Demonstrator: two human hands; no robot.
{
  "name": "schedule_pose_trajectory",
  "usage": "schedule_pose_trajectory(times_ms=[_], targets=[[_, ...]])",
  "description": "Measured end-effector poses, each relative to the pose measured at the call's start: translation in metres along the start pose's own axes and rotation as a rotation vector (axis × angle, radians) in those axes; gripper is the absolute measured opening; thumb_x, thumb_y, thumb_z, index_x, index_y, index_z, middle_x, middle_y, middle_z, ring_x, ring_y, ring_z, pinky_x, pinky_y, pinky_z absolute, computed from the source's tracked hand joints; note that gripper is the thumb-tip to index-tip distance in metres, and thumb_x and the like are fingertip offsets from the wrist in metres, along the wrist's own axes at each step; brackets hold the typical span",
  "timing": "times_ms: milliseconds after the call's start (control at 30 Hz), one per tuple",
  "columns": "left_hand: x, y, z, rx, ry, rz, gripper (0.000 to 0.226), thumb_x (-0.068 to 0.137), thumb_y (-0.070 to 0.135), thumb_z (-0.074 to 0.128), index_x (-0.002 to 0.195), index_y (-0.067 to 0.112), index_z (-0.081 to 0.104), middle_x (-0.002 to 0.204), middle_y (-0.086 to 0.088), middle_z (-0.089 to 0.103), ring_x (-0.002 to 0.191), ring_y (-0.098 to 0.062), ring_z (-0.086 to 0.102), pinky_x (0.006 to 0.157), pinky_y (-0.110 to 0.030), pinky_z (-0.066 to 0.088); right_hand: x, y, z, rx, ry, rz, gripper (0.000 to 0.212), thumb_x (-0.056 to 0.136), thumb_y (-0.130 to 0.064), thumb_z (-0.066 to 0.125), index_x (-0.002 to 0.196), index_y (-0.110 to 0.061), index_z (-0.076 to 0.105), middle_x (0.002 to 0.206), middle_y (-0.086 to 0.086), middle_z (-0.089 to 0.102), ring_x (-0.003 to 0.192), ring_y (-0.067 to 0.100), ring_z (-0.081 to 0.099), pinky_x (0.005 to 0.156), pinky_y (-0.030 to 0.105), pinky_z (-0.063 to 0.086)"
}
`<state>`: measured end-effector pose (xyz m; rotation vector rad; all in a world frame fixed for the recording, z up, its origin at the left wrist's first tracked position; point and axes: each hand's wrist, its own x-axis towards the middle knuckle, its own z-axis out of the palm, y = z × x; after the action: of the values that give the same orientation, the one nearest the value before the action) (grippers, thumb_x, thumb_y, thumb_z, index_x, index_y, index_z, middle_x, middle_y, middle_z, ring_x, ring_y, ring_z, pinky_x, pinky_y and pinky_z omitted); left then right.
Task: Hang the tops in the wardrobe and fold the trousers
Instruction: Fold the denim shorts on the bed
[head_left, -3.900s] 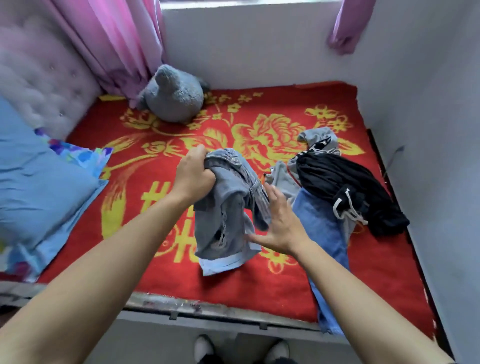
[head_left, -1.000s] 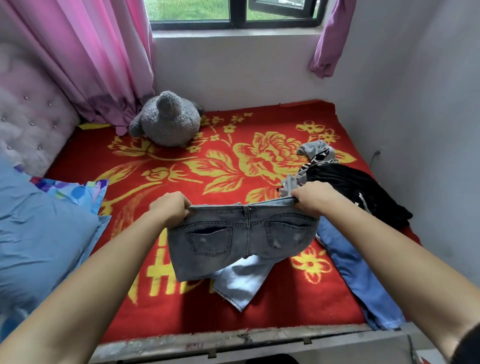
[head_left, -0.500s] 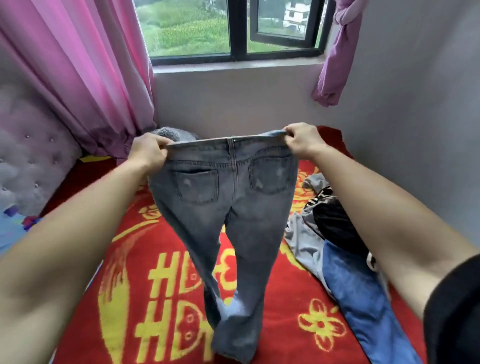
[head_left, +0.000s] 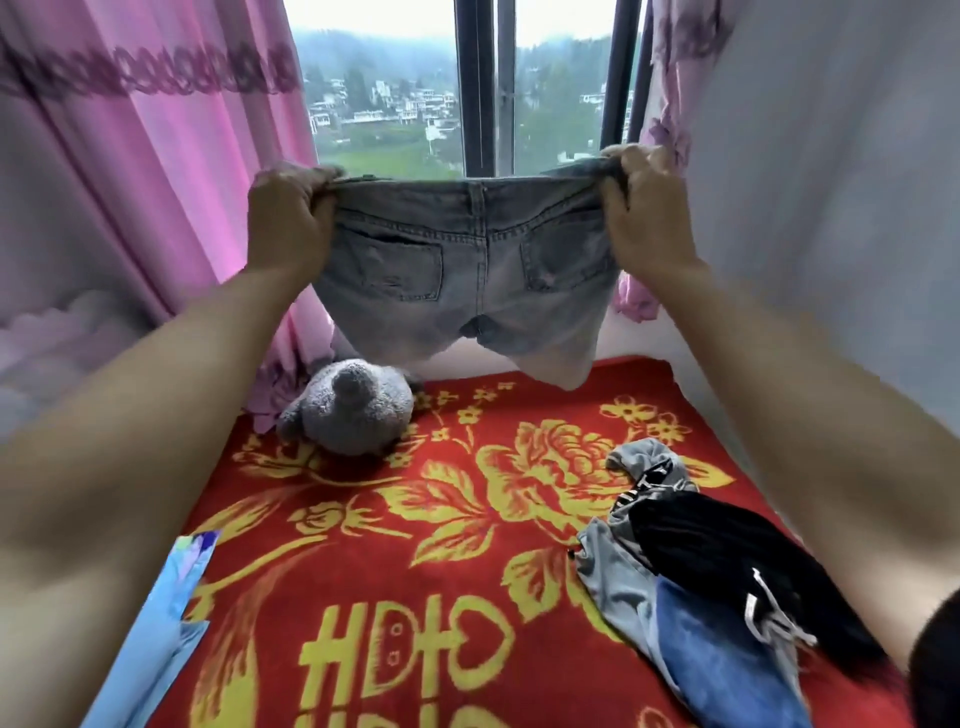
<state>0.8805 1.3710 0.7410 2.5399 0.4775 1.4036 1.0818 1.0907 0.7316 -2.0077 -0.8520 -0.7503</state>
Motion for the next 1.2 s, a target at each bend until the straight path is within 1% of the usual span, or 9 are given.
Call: schedule_pose_trajectory(times_ms=[100, 267, 367, 467, 633, 767, 933, 1100, 1200], targets=[[-0.065, -0.021, 0.013, 0.022, -0.150, -0.028, 0.030, 0.095, 0.008, 0.057, 0.123, 0.007, 0.068, 0.116, -0.016, 0.069, 0.113, -0.032, 0.057, 0.101, -0.037, 0.043, -0.061, 0.018, 0.012, -0.052, -0.132, 0.035, 0.031, 0.100, -0.019, 0.048, 0.125, -0.009, 0.063, 0.125, 0.018, 0.056, 0.114, 0.034, 0.054, 0.096, 0.034, 0.040], [-0.244, -0.060, 0.054, 0.192, -0.457, -0.046, 0.025, 0.091, 0.026, 0.066, 0.115, 0.028, 0.074, 0.113, 0.001, 0.070, 0.116, -0.026, 0.055, 0.087, -0.040, 0.049, -0.220, 0.066, 0.051, -0.189, -0.468, 0.169, 0.032, 0.099, -0.024, 0.052, 0.128, -0.018, 0.064, 0.133, 0.008, 0.055, 0.118, 0.032, 0.056, 0.098, 0.039, 0.045], [-0.361, -0.079, 0.080, 0.306, -0.763, -0.036, 0.025, 0.097, 0.037, 0.055, 0.117, 0.039, 0.070, 0.117, 0.008, 0.067, 0.119, -0.023, 0.051, 0.086, -0.038, 0.041, -0.335, 0.094, 0.075, -0.267, -0.712, 0.253, 0.032, 0.101, -0.027, 0.052, 0.129, -0.018, 0.063, 0.135, 0.008, 0.054, 0.119, 0.034, 0.056, 0.096, 0.043, 0.048], [-0.478, -0.089, 0.099, 0.400, -1.005, -0.039, 0.032, 0.102, 0.037, 0.045, 0.127, 0.047, 0.060, 0.124, 0.011, 0.062, 0.123, -0.019, 0.045, 0.087, -0.034, 0.038, -0.450, 0.116, 0.090, -0.344, -0.941, 0.329, 0.034, 0.102, -0.029, 0.050, 0.132, -0.018, 0.061, 0.136, 0.009, 0.054, 0.120, 0.036, 0.056, 0.098, 0.045, 0.047], [-0.627, -0.085, 0.104, 0.497, -1.291, -0.042, 0.033, 0.100, 0.034, 0.045, 0.129, 0.046, 0.055, 0.122, 0.007, 0.062, 0.123, -0.019, 0.046, 0.088, -0.035, 0.038, -0.605, 0.131, 0.084, -0.418, -1.188, 0.422, 0.034, 0.103, -0.031, 0.047, 0.133, -0.021, 0.059, 0.135, 0.007, 0.055, 0.117, 0.032, 0.059, 0.095, 0.040, 0.048], [-0.683, -0.077, 0.090, 0.501, -1.360, -0.017, 0.024, 0.100, 0.033, 0.046, 0.118, 0.039, 0.062, 0.117, 0.006, 0.064, 0.118, -0.023, 0.048, 0.083, -0.035, 0.036, -0.666, 0.127, 0.062, -0.448, -1.286, 0.461, 0.035, 0.104, -0.035, 0.045, 0.137, -0.028, 0.055, 0.136, 0.002, 0.054, 0.120, 0.029, 0.057, 0.092, 0.038, 0.048], [-0.686, -0.073, 0.091, 0.493, -1.290, 0.021, 0.022, 0.096, 0.025, 0.053, 0.106, 0.033, 0.070, 0.109, 0.003, 0.065, 0.110, -0.025, 0.050, 0.077, -0.036, 0.034, -0.683, 0.124, 0.052, -0.498, -1.239, 0.426, 0.037, 0.104, -0.034, 0.046, 0.139, -0.029, 0.055, 0.133, 0.004, 0.053, 0.112, 0.032, 0.058, 0.085, 0.041, 0.052], [-0.730, -0.074, 0.099, 0.535, -1.329, 0.035, 0.022, 0.090, 0.020, 0.056, 0.098, 0.028, 0.075, 0.101, 0.001, 0.067, 0.102, -0.027, 0.052, 0.078, -0.038, 0.033, -0.732, 0.131, 0.057, -0.503, -1.181, 0.457, 0.030, 0.095, -0.029, 0.059, 0.123, -0.019, 0.064, 0.120, 0.009, 0.054, 0.104, 0.035, 0.057, 0.073, 0.040, 0.048], [-0.787, -0.081, 0.100, 0.509, -1.411, -0.077, 0.020, 0.087, 0.016, 0.060, 0.101, 0.022, 0.072, 0.107, 0.000, 0.066, 0.105, -0.030, 0.052, 0.078, -0.038, 0.033, -0.781, 0.138, 0.062, -0.490, -1.247, 0.496, 0.031, 0.089, -0.030, 0.067, 0.116, -0.014, 0.064, 0.115, 0.012, 0.050, 0.102, 0.036, 0.055, 0.070, 0.040, 0.045]])
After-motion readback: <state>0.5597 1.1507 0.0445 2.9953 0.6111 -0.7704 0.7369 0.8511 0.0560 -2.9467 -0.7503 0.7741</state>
